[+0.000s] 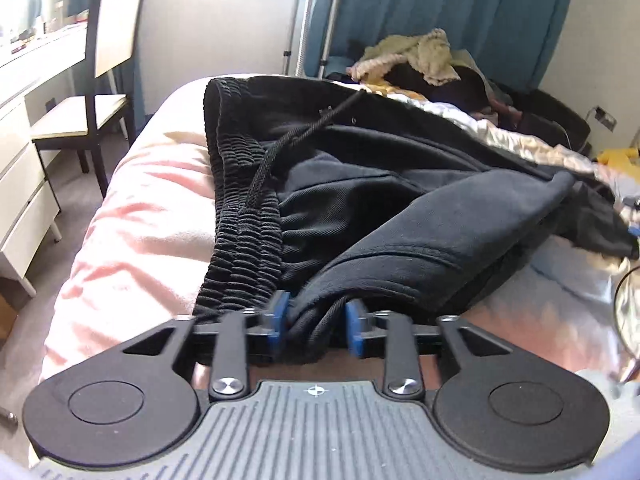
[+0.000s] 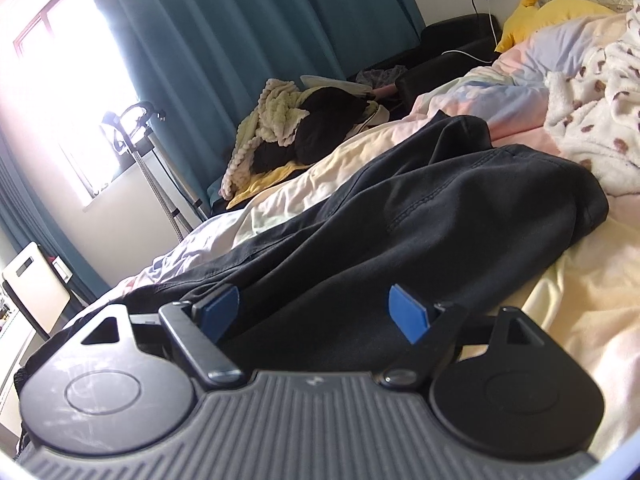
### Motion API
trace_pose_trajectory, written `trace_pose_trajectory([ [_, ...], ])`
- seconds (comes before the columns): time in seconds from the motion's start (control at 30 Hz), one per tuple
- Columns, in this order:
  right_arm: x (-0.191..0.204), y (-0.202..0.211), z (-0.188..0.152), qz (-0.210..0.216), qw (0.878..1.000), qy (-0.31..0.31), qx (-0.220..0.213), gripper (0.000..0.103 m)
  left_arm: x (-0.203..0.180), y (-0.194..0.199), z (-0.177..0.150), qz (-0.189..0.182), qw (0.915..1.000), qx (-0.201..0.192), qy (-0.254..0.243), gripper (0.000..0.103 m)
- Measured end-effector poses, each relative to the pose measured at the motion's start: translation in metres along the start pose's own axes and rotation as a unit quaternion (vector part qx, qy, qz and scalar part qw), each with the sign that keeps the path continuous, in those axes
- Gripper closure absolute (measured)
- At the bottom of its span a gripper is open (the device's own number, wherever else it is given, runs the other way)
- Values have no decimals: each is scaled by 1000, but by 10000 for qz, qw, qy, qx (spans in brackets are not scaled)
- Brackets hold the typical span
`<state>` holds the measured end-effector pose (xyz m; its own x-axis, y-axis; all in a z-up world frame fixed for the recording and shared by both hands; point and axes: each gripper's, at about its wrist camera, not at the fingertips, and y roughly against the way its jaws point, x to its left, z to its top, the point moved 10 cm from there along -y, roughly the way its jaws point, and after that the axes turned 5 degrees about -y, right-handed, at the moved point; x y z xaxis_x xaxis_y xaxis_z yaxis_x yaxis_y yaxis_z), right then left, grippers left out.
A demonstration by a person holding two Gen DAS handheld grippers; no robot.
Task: Fold clothes
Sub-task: 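Lower the cuff onto the sweatpants and grasp the leg fabric with the left tool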
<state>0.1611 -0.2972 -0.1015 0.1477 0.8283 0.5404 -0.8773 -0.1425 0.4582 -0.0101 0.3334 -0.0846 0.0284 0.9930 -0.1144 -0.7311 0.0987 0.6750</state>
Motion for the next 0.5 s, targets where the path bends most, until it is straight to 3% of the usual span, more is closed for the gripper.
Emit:
trace_pose_trajectory([
  [0.03,1,0,0,2,10000,2,-4,19,-7,7,-1,-31,9999,-113,38,37],
  [0.13,4,3,1,8,10000,59,-22,19,-23,31,8,-87,9984,-548,83,29],
  [0.27,10,7,3,56,9999,121,-76,19,-66,48,39,-303,9949,-952,-122,28],
  [0.5,11,16,14,62,9995,161,-268,19,-209,-2,104,-1101,9854,-851,-983,28],
])
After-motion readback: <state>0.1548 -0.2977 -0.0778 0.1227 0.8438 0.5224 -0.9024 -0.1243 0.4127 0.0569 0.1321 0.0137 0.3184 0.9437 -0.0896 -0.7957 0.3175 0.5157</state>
